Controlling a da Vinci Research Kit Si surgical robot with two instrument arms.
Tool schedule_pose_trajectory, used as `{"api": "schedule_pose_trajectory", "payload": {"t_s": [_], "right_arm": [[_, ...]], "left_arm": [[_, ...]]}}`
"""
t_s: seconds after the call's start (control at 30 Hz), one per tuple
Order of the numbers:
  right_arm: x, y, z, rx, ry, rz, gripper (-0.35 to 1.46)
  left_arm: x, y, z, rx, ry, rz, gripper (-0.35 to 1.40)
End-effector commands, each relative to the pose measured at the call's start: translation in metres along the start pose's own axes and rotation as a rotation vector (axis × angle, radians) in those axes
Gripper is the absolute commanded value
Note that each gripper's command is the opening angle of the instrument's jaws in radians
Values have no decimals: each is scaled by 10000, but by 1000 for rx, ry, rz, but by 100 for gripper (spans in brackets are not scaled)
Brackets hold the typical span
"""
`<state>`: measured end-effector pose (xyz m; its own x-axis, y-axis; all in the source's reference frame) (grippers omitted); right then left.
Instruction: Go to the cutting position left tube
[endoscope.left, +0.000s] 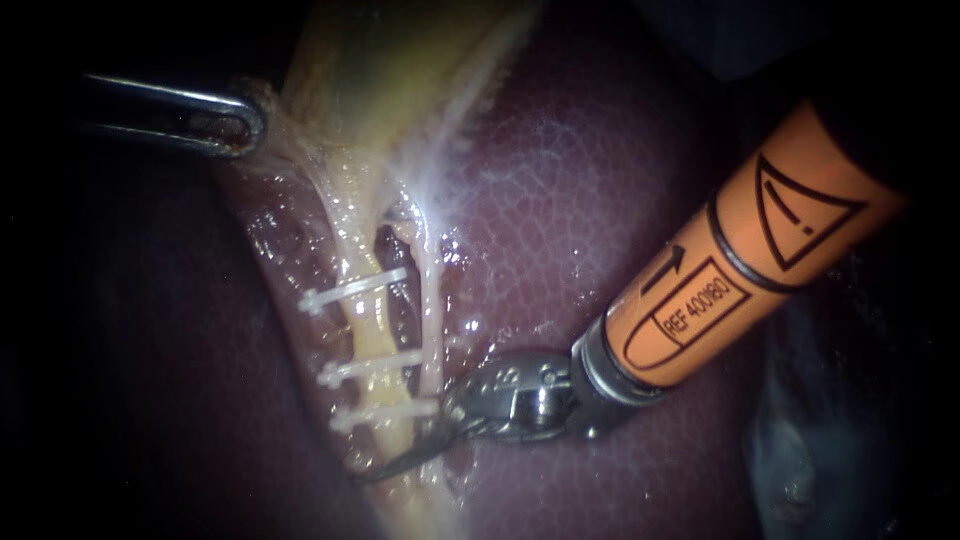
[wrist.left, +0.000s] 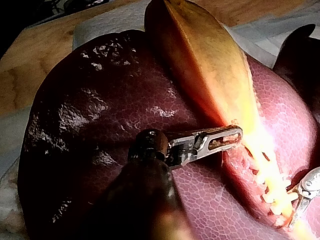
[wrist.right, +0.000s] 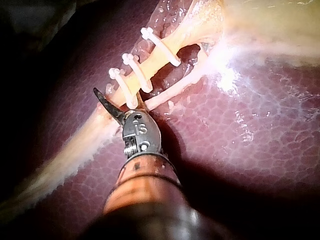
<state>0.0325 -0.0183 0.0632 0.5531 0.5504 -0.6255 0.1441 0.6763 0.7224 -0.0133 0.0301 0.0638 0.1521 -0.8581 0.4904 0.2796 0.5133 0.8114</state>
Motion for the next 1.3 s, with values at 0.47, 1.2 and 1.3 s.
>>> {"api": "schedule_pose_trajectory", "payload": {"t_s": [0.47, 1.2, 1.3], "right_arm": [[27, 17, -29, -14, 21, 22, 135], [58, 35, -49, 46, 122, 29, 139], [57, 32, -49, 107, 138, 13, 139]], "left_arm": [[2, 1, 2, -1, -1, 1, -35], [2, 2, 2, -1, -1, 1, -35], [2, 2, 2, -1, -1, 1, -35]]}}
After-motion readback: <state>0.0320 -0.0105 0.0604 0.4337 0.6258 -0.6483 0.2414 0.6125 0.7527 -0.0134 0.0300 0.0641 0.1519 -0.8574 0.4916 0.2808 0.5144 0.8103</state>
